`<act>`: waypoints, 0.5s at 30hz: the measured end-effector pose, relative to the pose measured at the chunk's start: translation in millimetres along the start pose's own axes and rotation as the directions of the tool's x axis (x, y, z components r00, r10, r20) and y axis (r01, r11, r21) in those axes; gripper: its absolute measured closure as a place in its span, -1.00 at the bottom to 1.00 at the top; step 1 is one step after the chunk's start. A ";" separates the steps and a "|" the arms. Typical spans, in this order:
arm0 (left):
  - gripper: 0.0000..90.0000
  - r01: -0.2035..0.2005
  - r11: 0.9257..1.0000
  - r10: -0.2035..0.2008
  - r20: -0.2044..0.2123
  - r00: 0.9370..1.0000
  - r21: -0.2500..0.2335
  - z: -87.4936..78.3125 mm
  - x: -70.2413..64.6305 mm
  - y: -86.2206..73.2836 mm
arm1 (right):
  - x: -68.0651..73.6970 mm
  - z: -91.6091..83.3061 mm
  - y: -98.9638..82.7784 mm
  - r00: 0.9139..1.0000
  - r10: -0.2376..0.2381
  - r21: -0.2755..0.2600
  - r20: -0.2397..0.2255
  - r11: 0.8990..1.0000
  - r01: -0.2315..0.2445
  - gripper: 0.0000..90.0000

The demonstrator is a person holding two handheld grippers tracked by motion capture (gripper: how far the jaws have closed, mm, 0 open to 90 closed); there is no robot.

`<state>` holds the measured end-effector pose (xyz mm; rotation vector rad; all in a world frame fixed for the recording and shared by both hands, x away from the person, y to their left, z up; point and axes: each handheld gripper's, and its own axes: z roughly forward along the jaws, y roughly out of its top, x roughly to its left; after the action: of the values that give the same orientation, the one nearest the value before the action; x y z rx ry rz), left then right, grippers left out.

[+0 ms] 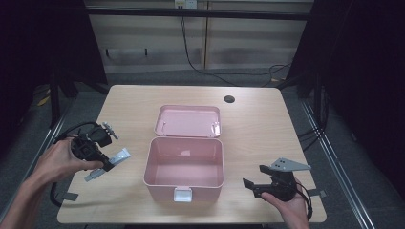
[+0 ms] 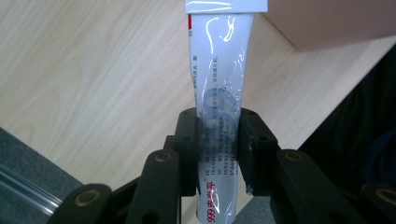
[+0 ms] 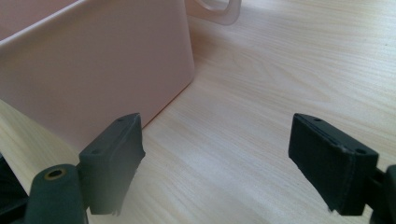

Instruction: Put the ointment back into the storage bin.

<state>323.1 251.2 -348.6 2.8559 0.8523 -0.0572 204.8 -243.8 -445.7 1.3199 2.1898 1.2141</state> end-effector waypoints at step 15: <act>0.58 -0.098 0.995 0.098 0.032 0.995 0.004 -9.0 -9.8 3.6 | 0.4 1.0 0.0 1.000 -0.001 0.009 -0.008 1.000 0.001 -0.62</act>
<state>316.8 244.4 -338.5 2.8894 0.7065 -0.0926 205.2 -242.9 -446.3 1.3195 2.2035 1.2135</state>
